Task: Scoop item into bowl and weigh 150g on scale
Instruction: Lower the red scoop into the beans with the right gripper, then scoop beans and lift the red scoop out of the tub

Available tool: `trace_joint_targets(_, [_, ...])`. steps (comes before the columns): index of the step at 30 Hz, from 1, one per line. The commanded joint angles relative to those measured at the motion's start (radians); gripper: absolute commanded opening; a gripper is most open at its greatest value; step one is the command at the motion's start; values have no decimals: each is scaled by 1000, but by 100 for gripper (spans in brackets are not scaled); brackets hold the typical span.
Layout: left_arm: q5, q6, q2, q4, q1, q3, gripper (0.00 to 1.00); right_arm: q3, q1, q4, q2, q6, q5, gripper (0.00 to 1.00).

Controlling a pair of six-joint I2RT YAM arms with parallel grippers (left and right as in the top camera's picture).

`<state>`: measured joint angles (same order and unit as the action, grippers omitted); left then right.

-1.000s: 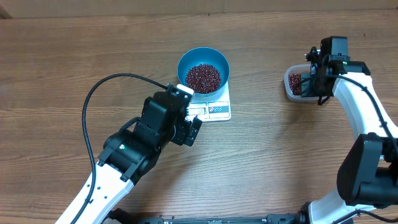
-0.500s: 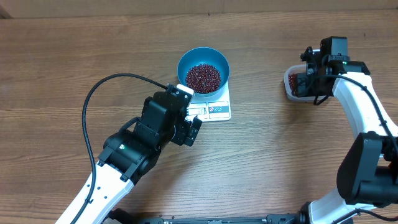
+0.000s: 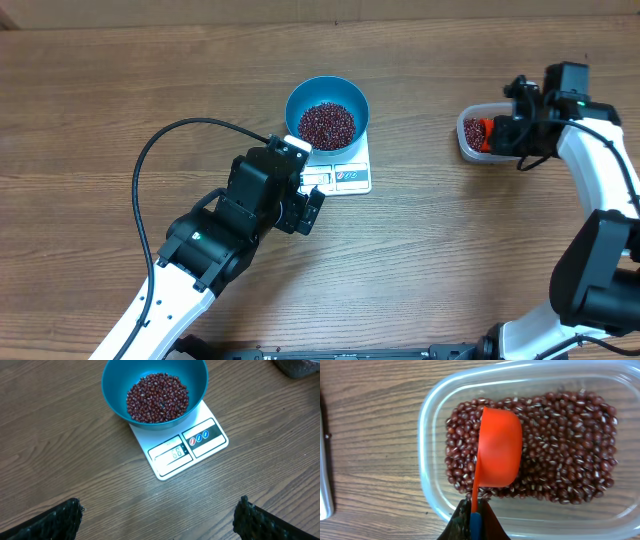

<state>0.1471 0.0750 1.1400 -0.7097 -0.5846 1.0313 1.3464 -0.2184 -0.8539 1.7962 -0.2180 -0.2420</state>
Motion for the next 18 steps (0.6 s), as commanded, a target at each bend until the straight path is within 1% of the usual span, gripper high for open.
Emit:
trace_joint_targets(1, [10,3,5,3,3,-1,99,-1,-28,-1,30,-8,-79,4])
trace_joint_targets(5, [10,3,5,5,3,-1,99,-1,-32,-1,70,-9,-94,4])
trace_joint_targets(9, [10,3,5,3,3,-1,99,-1,-37,2,74,-16,-121,4])
trace_joint_targets(18, [10,3,5,3,3,-1,99,-1,-120,2,75,-46,-323,4])
